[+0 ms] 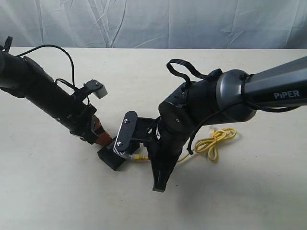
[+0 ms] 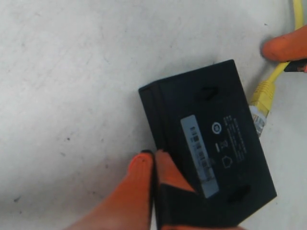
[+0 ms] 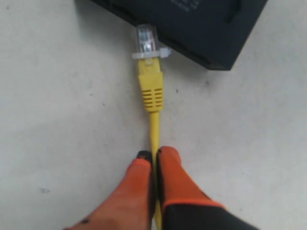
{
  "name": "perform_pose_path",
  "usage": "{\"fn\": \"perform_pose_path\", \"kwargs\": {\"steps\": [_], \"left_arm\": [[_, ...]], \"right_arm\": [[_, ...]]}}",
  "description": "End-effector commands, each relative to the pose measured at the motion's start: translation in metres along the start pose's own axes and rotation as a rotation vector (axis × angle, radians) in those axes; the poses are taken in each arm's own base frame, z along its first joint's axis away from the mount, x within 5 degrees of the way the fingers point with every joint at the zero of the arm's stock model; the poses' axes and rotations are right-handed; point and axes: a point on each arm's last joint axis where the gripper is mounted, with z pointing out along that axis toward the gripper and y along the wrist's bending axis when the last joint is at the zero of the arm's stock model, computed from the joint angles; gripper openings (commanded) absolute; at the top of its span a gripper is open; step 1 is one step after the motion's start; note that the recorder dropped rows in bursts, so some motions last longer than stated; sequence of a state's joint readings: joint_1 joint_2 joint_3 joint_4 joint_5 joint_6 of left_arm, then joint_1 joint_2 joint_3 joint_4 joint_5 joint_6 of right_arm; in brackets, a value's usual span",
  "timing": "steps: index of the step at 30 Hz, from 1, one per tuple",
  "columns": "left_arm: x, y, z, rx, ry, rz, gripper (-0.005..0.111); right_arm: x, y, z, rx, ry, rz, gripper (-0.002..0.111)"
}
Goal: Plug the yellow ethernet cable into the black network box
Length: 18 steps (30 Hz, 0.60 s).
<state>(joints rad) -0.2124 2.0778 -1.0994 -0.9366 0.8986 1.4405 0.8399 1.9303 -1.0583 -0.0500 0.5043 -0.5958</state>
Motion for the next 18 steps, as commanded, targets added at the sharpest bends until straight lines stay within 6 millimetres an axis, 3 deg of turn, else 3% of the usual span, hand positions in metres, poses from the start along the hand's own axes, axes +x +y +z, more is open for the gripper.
{"fn": "perform_pose_path", "kwargs": {"steps": [1,18], "left_arm": [[-0.0012,-0.0020,0.0034,0.017,0.006,0.006,0.000],[-0.0011,-0.0022,0.0034,0.019,0.006,0.006,0.000]], "right_arm": [[-0.0008,-0.0018,-0.0003,0.013,-0.008,-0.047,-0.001],[-0.0004,-0.0010,-0.0003,0.003,-0.004,-0.001,-0.001]]}}
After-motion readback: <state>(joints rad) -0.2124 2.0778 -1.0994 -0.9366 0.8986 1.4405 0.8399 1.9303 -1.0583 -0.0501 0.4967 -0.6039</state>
